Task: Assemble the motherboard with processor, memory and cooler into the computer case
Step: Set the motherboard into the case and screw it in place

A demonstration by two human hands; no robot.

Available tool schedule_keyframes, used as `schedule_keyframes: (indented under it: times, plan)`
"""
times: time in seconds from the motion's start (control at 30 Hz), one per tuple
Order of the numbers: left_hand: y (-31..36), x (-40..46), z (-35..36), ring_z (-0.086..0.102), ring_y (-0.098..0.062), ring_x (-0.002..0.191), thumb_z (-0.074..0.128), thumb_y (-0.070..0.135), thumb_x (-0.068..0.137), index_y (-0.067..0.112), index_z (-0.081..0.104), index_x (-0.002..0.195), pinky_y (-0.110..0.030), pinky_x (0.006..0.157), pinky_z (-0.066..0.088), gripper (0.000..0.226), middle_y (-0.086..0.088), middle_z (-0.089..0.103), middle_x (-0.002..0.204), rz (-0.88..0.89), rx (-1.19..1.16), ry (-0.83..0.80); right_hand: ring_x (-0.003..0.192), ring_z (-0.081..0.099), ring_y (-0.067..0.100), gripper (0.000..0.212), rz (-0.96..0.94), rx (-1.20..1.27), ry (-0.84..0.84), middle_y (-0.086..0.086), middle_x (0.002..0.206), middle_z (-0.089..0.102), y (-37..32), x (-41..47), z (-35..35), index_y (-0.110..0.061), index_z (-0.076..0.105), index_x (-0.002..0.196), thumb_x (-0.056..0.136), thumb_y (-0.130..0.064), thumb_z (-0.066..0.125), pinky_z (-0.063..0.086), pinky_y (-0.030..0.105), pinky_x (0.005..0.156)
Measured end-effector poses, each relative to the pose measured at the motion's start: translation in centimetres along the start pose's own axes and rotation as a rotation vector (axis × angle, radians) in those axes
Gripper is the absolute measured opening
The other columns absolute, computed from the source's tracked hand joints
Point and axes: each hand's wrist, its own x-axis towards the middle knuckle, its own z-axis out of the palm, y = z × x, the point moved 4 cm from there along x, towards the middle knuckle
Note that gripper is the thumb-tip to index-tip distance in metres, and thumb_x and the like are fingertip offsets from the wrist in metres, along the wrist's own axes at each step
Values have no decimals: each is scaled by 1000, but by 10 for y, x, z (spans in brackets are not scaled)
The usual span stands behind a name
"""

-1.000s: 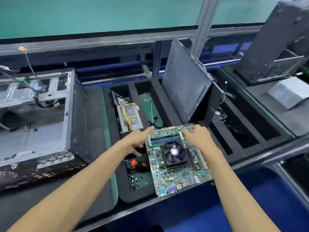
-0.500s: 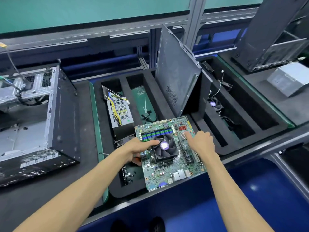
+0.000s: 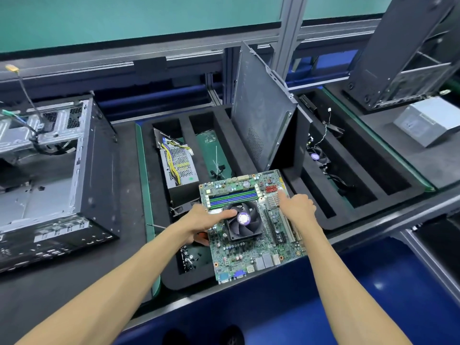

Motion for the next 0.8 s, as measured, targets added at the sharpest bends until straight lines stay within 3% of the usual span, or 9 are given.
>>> schedule_keyframes:
  times: [0.13,0.27,0.4,0.5,0.53,0.63,0.7,0.73,0.8]
  plan:
    - [7,-9,-6,54,-30,120,77,86,38,6,16,153,-46,80,61,153,-12,34,154,71,118,38,140,34,41,87,-8,29,-25,25,152,34,6,0,-2,10,28,148,100,-61,43,34,47,114]
    - [19,-20,-20,55,-26,114,74,88,37,1,30,145,-45,65,63,145,-16,43,144,101,115,52,124,53,35,91,4,98,-76,23,142,48,6,-6,-3,7,24,148,97,-64,47,46,44,103]
    - [32,-37,-41,61,-22,98,64,94,44,-3,46,133,-42,68,63,132,-21,56,129,108,149,46,123,55,34,89,-69,41,-73,21,143,50,-15,-13,-19,6,23,150,98,-63,45,45,38,88]
    - [45,-51,-63,63,-24,108,61,95,45,-8,37,142,-34,64,61,144,-18,64,115,140,141,66,121,56,35,88,-136,-15,-68,20,142,51,-36,-21,-34,5,27,151,98,-64,43,46,37,89]
    - [49,-57,-70,63,-24,110,61,96,42,-7,37,143,-34,66,60,147,-19,63,115,151,140,84,118,58,34,86,-159,-36,-61,20,139,53,-43,-24,-38,4,30,149,98,-64,43,47,37,86]
    - [59,-76,-92,57,-24,116,60,97,38,-1,40,141,-32,66,57,144,-12,46,147,185,110,155,104,61,31,76,-213,-63,-38,16,126,61,-65,-34,-44,3,43,139,99,-61,44,44,34,77]
    - [62,-89,-109,65,-22,101,59,96,42,-1,44,138,-33,67,59,137,-9,54,139,205,97,195,79,60,22,63,-257,-80,-27,7,94,63,-82,-44,-46,-1,54,115,99,-60,44,43,33,67]
    - [62,-97,-118,66,-16,80,58,96,46,-2,48,136,-32,64,59,133,-11,57,134,212,96,216,72,57,20,63,-275,-91,-19,4,83,59,-92,-50,-47,0,55,109,99,-60,44,42,32,63]
    - [61,-113,-140,51,-9,48,57,95,51,-3,50,133,-24,51,52,128,-21,59,132,218,107,270,72,57,22,66,-325,-136,-13,3,81,57,-114,-64,-48,2,59,115,98,-60,44,42,32,66]
